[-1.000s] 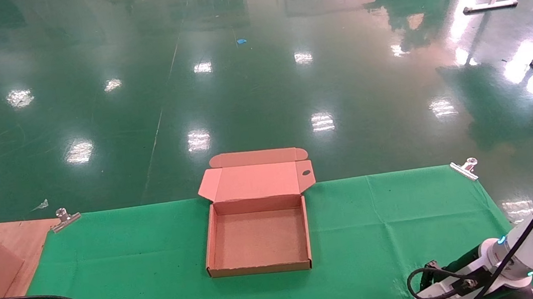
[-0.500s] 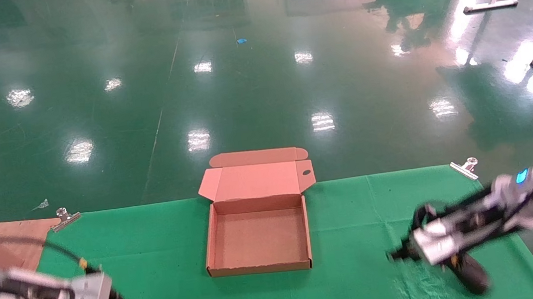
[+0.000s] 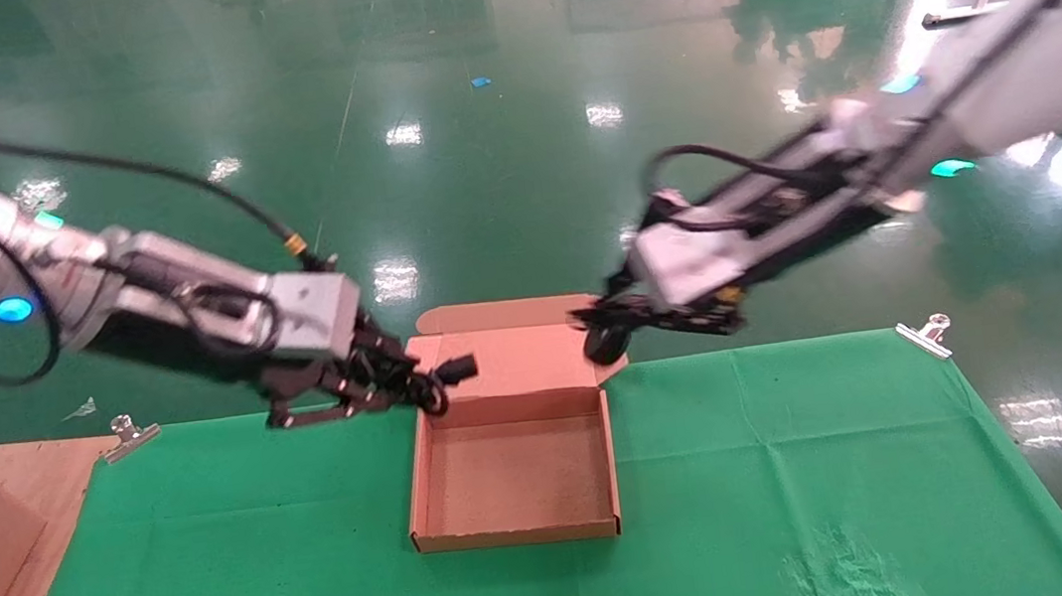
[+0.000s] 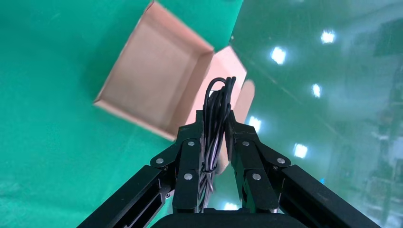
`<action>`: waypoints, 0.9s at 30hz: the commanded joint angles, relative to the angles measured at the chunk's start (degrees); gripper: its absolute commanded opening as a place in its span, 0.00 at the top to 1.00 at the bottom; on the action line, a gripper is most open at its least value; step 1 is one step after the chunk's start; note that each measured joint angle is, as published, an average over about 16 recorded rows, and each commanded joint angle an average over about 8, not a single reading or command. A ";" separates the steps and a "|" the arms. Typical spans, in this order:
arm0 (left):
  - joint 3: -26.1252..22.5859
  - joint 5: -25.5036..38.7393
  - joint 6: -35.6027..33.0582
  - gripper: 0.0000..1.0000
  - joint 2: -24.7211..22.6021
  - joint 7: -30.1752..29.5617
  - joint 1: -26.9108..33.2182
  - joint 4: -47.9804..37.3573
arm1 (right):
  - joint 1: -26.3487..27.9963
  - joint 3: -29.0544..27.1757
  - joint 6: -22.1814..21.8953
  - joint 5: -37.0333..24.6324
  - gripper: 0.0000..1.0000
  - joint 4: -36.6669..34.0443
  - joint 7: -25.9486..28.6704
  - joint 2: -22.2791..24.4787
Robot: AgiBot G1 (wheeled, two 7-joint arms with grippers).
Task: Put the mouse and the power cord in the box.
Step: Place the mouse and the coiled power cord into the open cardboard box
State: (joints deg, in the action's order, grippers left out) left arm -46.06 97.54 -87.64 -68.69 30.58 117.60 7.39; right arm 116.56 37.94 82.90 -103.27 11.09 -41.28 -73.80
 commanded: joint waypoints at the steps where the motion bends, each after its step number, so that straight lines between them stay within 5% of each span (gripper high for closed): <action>1: 0.18 -0.23 0.95 1.00 -1.70 -0.24 1.56 -0.04 | 0.89 0.05 -0.72 -0.12 1.00 0.54 1.67 -2.11; 9: 0.24 -0.35 1.13 1.00 -3.66 2.17 3.05 -2.24 | 0.56 0.88 -0.65 0.46 1.00 4.02 4.67 -3.43; 14: 1.75 -2.45 5.28 1.00 -3.67 8.90 0.22 -1.93 | 0.58 1.20 -0.38 1.05 1.00 5.59 5.94 -2.80; 27: 10.56 -14.04 43.20 1.00 -7.84 27.04 -20.78 2.46 | 0.57 0.38 1.75 2.68 1.00 5.33 4.69 1.65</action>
State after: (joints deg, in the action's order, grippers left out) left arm -36.78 84.64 -48.04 -76.19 55.56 97.88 9.23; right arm 116.91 38.42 84.46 -100.74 16.50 -36.58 -72.27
